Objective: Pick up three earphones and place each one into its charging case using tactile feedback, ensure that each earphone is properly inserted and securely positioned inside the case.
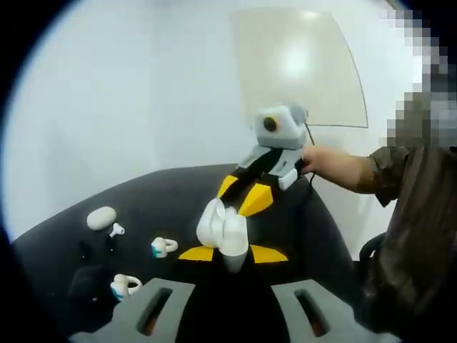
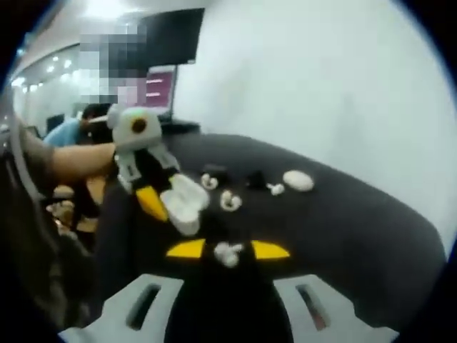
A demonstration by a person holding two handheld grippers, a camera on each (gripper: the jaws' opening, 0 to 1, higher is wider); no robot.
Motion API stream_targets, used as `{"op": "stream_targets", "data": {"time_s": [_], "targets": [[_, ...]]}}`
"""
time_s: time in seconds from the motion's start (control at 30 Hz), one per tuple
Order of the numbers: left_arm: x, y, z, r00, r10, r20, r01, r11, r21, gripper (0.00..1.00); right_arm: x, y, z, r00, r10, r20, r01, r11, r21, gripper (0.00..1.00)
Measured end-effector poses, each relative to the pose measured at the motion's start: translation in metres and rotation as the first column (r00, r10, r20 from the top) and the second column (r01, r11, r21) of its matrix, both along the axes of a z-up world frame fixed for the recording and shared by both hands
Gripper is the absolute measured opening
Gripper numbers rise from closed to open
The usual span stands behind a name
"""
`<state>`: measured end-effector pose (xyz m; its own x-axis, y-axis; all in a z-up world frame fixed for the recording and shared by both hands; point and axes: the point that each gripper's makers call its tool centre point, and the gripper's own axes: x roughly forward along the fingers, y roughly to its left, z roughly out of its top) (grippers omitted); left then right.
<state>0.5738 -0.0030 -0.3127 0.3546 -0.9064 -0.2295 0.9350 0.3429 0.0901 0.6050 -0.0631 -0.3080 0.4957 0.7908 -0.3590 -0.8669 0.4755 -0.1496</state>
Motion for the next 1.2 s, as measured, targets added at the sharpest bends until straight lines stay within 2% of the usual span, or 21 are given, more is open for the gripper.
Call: {"op": "stream_targets", "data": {"time_s": [0.03,0.13,0.27,0.37,0.47,0.57,0.6,0.67,0.77,0.93,1.03,1.2], "targets": [[0.000,0.000,0.000,1.000,0.000,0.003,0.000,1.000,0.001,0.14,-0.001,-0.002,0.000,1.000,-0.004,0.005,0.004,1.000,0.001,0.27],[0.000,0.000,0.000,1.000,-0.001,0.006,0.001,1.000,0.003,0.14,-0.001,-0.009,0.005,0.997,-0.067,-0.029,0.069,0.994,0.082,0.27],[-0.001,0.000,0.000,1.000,-0.001,0.010,0.001,1.000,0.004,0.14,-0.007,-0.014,0.000,0.979,-0.097,-0.180,0.132,0.973,0.190,0.26],[-0.001,0.000,0.000,1.000,-0.001,0.013,0.001,1.000,0.005,0.14,-0.003,-0.021,-0.004,0.959,-0.162,-0.232,0.207,0.960,0.186,0.24],[-0.001,-0.001,0.000,1.000,-0.001,0.015,0.001,1.000,0.006,0.14,-0.008,-0.022,-0.010,0.919,-0.227,-0.323,0.291,0.942,0.166,0.24],[-0.001,-0.001,0.000,1.000,-0.001,0.017,0.001,1.000,0.006,0.14,-0.013,-0.019,-0.009,0.908,-0.269,-0.322,0.334,0.928,0.166,0.24],[-0.001,0.000,0.000,1.000,-0.001,0.017,0.001,1.000,0.006,0.14,-0.016,-0.017,-0.008,0.909,-0.277,-0.311,0.337,0.928,0.161,0.24],[-0.001,0.000,0.000,1.000,-0.002,0.016,0.002,1.000,0.006,0.14,-0.018,-0.011,-0.003,0.916,-0.286,-0.282,0.340,0.925,0.167,0.23],[-0.001,0.000,0.000,1.000,-0.002,0.015,0.002,1.000,0.006,0.14,-0.010,-0.011,-0.003,0.912,-0.349,-0.216,0.379,0.918,0.118,0.23],[-0.001,0.000,0.000,1.000,-0.002,0.016,0.001,1.000,0.006,0.14,-0.008,0.001,-0.010,0.912,-0.351,-0.210,0.377,0.921,0.098,0.27],[-0.001,0.000,0.000,1.000,-0.002,0.015,0.002,1.000,0.006,0.14,-0.005,0.007,-0.013,0.918,-0.352,-0.182,0.371,0.925,0.084,0.28],[-0.001,0.000,0.000,1.000,-0.003,0.016,0.002,1.000,0.006,0.14,0.004,0.004,-0.013,0.907,-0.385,-0.171,0.403,0.912,0.079,0.26]]}}
